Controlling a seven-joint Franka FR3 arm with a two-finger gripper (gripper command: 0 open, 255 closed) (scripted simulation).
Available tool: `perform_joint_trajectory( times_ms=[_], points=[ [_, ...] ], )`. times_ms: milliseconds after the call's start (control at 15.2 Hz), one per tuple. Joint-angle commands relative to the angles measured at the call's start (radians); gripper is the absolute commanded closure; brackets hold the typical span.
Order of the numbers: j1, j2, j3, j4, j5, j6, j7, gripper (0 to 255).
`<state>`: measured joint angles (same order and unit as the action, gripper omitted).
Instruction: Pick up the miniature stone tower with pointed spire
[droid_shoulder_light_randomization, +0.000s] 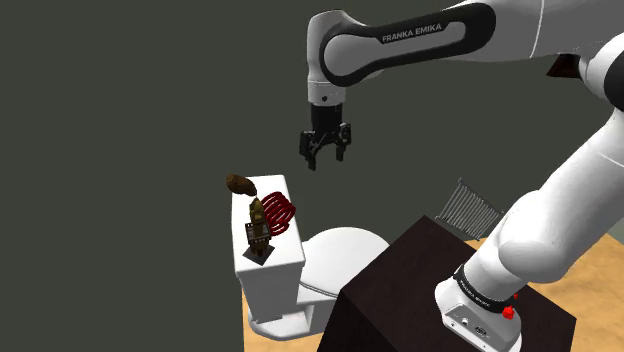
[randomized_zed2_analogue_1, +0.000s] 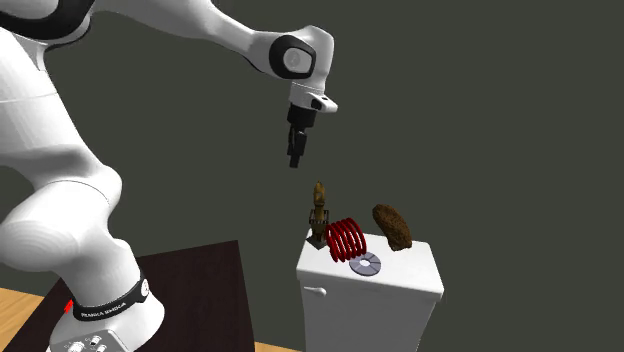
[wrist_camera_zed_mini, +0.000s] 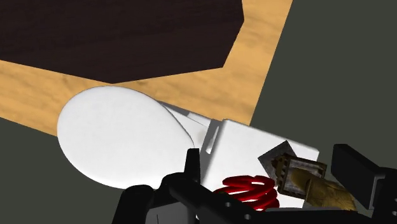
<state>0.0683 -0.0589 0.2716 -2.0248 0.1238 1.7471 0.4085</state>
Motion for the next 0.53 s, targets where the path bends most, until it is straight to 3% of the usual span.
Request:
perform_joint_trajectory(
  times_ms=[0,462],
  points=[
    [0.009,0.087,0.013,0.066,-0.006,0.009,0.044,0],
    [0.061,0.378,0.032,0.310,-0.034,0.020,0.175,0]
  ],
)
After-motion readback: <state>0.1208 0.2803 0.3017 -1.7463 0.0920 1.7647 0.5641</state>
